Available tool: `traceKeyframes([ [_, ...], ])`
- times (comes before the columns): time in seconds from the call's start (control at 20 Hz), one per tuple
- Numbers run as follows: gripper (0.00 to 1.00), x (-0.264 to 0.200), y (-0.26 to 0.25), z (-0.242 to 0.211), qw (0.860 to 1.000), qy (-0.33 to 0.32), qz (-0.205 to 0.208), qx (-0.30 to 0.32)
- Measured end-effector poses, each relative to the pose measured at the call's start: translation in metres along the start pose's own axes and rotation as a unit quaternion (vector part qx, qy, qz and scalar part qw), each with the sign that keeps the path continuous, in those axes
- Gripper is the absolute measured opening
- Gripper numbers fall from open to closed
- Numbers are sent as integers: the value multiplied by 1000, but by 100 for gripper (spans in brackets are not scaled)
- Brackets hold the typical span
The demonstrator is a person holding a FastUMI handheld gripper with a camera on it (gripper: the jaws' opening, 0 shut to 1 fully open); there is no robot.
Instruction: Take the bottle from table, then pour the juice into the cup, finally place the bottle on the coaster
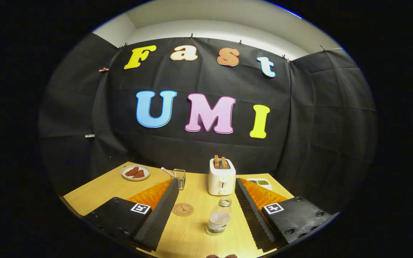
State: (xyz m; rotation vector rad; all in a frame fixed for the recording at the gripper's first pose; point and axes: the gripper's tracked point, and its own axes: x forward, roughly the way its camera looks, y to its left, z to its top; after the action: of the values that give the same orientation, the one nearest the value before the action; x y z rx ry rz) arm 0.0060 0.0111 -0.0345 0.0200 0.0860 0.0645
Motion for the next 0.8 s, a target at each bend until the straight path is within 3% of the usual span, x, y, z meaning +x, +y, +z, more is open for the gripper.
traceKeyframes([
  [0.55, 98, 37, -23, -30, 999, -3, 52, -8],
  [0.8, 98, 56, -36, -55, 998, 2, 57, -6],
])
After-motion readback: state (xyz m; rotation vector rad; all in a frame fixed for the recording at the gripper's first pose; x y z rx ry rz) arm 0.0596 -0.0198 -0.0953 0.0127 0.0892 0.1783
